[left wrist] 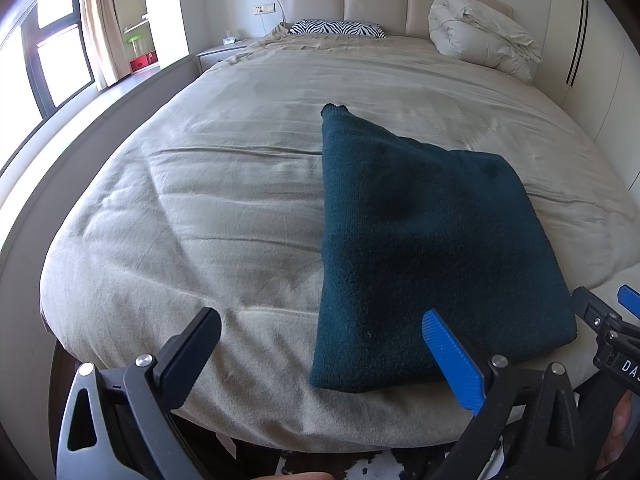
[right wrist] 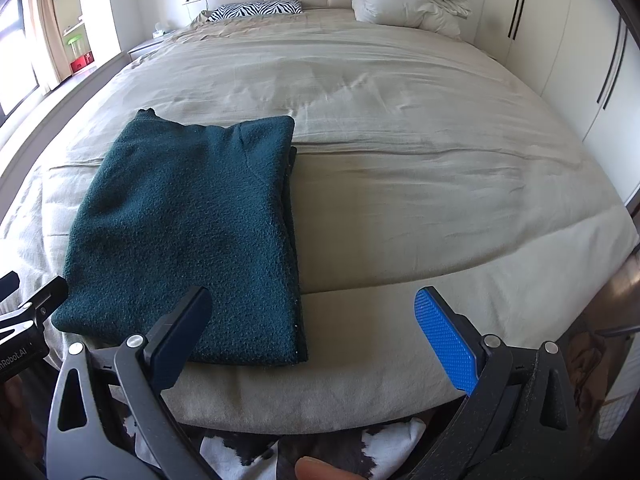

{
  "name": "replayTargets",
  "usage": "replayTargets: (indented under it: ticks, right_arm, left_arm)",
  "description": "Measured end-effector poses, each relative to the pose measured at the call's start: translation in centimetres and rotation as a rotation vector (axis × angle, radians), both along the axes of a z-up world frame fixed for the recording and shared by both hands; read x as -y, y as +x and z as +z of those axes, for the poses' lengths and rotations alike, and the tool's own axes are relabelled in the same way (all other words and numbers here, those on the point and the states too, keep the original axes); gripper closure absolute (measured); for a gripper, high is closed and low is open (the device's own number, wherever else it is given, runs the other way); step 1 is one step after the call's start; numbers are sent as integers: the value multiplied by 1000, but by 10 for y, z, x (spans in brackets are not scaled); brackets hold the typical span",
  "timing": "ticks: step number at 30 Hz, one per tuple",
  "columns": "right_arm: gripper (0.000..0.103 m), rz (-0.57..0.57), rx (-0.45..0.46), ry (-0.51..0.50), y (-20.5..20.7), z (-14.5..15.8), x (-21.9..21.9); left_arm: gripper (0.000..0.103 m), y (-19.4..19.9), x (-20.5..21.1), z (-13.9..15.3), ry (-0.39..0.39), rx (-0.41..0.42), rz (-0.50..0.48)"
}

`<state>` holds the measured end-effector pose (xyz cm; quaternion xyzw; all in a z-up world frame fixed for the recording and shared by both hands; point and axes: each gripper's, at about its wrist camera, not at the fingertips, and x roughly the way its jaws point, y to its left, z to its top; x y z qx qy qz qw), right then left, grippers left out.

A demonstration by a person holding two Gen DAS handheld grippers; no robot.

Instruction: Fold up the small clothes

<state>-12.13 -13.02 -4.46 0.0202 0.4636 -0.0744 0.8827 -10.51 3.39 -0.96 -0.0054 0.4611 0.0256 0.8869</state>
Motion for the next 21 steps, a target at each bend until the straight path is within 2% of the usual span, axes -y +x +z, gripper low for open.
replayTargets:
  ticks: [21]
  right_arm:
    - [0,-1,-2,2,0,0,0]
  left_arm:
    - [0,0,0,-3,-2,-4,1]
